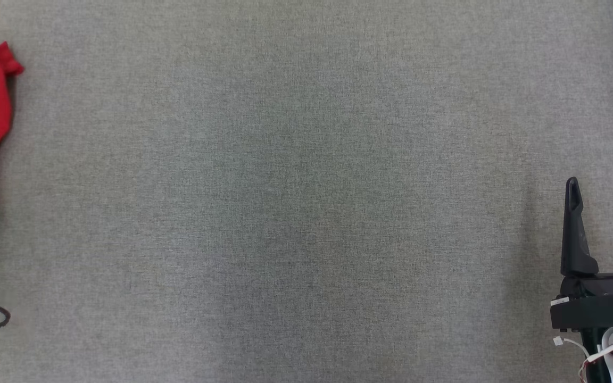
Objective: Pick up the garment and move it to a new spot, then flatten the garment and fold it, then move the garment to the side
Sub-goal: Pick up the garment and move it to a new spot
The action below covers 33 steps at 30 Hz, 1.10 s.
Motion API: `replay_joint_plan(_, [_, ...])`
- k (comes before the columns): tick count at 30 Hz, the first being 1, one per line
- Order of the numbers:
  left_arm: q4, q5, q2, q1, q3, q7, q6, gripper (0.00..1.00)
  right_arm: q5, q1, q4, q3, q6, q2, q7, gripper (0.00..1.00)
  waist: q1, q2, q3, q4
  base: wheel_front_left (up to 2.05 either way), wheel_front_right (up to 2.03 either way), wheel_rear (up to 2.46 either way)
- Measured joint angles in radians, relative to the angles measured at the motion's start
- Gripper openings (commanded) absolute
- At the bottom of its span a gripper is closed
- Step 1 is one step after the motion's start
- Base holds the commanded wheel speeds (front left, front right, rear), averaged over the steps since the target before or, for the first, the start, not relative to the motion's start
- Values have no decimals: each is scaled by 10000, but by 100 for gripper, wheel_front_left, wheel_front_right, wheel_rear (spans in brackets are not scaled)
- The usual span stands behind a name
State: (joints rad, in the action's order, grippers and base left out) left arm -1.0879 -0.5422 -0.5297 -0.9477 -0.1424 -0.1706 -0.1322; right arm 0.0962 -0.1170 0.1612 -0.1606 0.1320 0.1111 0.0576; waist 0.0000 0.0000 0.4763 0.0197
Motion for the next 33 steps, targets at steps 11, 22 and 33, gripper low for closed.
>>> replay_joint_plan(11, [314,759,-385,-984,-487,2807,96,0,261,-95,-949,343,0,-155,476,100,0,0,-762,110,0,0,0])
replay_joint_plan(22, [2838,1766,-399,-2261,-1586,3442,90,0,640,-48,-2188,573,0,-430,1208,100,-1,-1,-1980,-74,0,0,0])
replay_joint_plan(33, [6351,1567,719,-2030,-2679,1847,98,0,1066,-4,-3135,763,0,-577,1776,100,-1,0,-2383,-1325,0,0,0])
